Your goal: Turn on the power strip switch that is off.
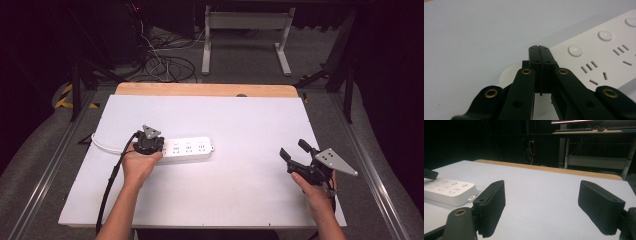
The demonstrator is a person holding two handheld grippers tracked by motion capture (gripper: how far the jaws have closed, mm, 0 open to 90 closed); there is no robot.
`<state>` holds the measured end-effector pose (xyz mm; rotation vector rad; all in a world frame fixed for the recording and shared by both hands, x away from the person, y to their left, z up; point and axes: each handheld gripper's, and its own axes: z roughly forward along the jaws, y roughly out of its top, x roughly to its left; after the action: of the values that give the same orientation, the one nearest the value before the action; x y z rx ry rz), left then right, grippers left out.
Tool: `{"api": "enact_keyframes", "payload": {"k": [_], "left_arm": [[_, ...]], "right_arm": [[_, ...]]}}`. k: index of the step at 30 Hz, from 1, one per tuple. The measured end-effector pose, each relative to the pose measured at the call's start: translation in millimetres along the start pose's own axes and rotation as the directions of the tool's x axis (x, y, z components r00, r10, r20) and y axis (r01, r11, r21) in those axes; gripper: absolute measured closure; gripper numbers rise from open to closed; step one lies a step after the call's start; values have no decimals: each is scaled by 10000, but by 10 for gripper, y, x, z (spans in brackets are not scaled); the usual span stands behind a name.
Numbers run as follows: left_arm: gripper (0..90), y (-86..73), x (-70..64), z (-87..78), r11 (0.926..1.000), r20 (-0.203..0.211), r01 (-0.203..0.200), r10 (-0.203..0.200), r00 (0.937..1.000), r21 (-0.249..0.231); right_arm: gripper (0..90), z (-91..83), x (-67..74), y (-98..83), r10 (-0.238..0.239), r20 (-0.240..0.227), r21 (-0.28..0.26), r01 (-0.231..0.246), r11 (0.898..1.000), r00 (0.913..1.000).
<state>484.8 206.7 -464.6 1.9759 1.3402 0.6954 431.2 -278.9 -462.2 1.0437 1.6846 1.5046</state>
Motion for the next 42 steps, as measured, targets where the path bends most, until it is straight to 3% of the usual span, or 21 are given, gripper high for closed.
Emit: {"api": "enact_keyframes", "payload": {"k": [4, 19, 24, 34, 42], "left_arm": [[900, 14, -33, 25, 9999, 154, 51, -49, 9999, -108], [900, 9, -80, 32, 9999, -79, 100, -100, 9999, 66], [900, 36, -78, 32, 9994, -96, 141, -138, 9999, 303], [900, 44, -39, 37, 9984, 173, 408, -415, 9990, 392], [900, 43, -46, 39, 9982, 143, 450, -456, 9989, 402]], "right_arm": [[224, -3, 0, -2, 18, 16, 11, -18, 10000, 10000], [225, -13, 6, -6, 47, 68, 68, -48, 10000, 10000], [226, -20, 11, -2, 42, 67, 54, -42, 10000, 10000], [226, -27, 8, 2, 67, 83, 40, -67, 10000, 9999], [227, -29, -6, 0, 76, 126, 63, -77, 10000, 9999]]}}
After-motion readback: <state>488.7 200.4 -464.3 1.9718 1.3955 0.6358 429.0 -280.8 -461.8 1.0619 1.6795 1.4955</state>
